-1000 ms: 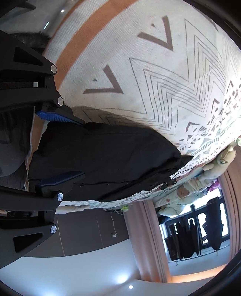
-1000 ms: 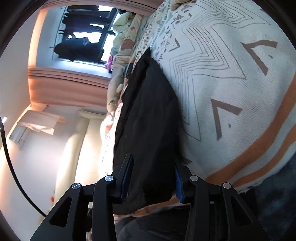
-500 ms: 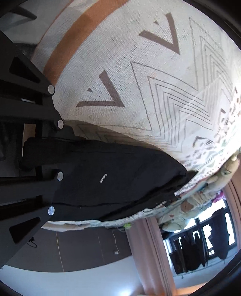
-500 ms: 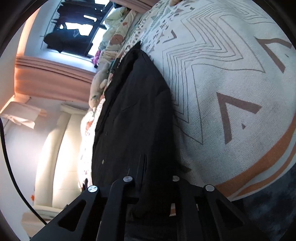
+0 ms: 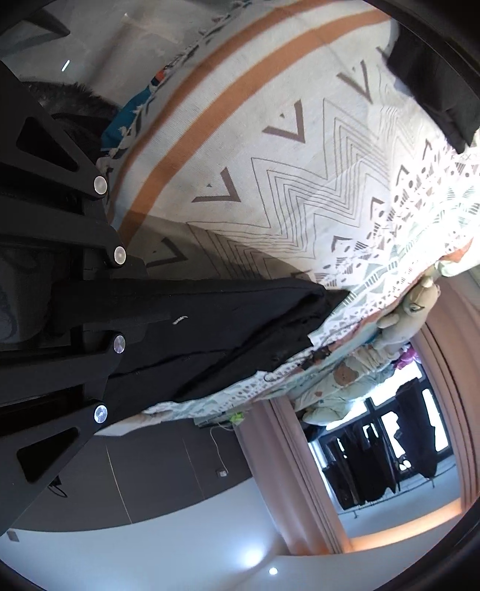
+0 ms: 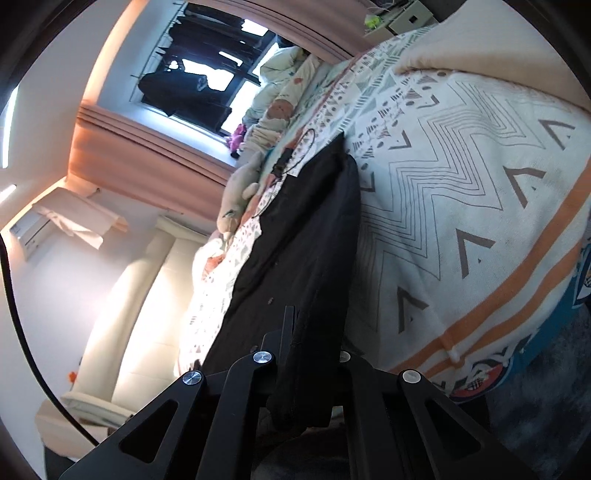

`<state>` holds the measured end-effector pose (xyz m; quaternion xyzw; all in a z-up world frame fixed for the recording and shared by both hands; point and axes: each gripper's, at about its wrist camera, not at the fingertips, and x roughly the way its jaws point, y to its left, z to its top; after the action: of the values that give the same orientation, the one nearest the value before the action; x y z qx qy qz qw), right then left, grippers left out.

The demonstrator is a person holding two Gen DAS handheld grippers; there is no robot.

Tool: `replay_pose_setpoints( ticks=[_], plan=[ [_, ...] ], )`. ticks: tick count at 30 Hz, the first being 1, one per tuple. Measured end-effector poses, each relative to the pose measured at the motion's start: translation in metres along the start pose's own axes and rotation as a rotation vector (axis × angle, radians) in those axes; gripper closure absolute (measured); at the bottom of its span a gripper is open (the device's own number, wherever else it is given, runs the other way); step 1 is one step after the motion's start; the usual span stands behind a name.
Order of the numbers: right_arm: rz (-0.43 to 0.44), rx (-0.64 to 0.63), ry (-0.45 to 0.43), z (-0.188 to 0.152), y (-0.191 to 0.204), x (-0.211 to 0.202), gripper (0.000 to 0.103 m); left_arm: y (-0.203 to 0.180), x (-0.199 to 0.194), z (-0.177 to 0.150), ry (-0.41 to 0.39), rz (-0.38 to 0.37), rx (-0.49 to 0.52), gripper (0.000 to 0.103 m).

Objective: Fold large clothes

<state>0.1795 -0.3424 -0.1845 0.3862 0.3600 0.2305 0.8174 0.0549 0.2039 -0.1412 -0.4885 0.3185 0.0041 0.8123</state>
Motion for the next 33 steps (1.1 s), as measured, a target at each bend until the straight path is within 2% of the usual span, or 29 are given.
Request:
replay_pose_setpoints(
  ticks=[11, 19, 23, 33],
  plan=[
    [0.085, -0.067, -0.061, -0.011, 0.068, -0.062, 0.098, -0.033, -0.088, -0.009, -0.124, -0.134, -0.008, 0.097],
    [0.150, -0.117, -0.107, -0.002, 0.132, -0.101, 0.098, -0.085, -0.146, 0.001, -0.219, -0.220, -0.004, 0.097],
    [0.175, -0.110, -0.117, 0.007, 0.139, -0.102, 0.098, -0.093, -0.155, 0.011, -0.237, -0.238, -0.005, 0.097],
    [0.184, -0.061, -0.113, 0.046, 0.143, -0.063, 0.098, -0.117, -0.131, 0.051, -0.232, -0.236, -0.007, 0.097]
  ],
)
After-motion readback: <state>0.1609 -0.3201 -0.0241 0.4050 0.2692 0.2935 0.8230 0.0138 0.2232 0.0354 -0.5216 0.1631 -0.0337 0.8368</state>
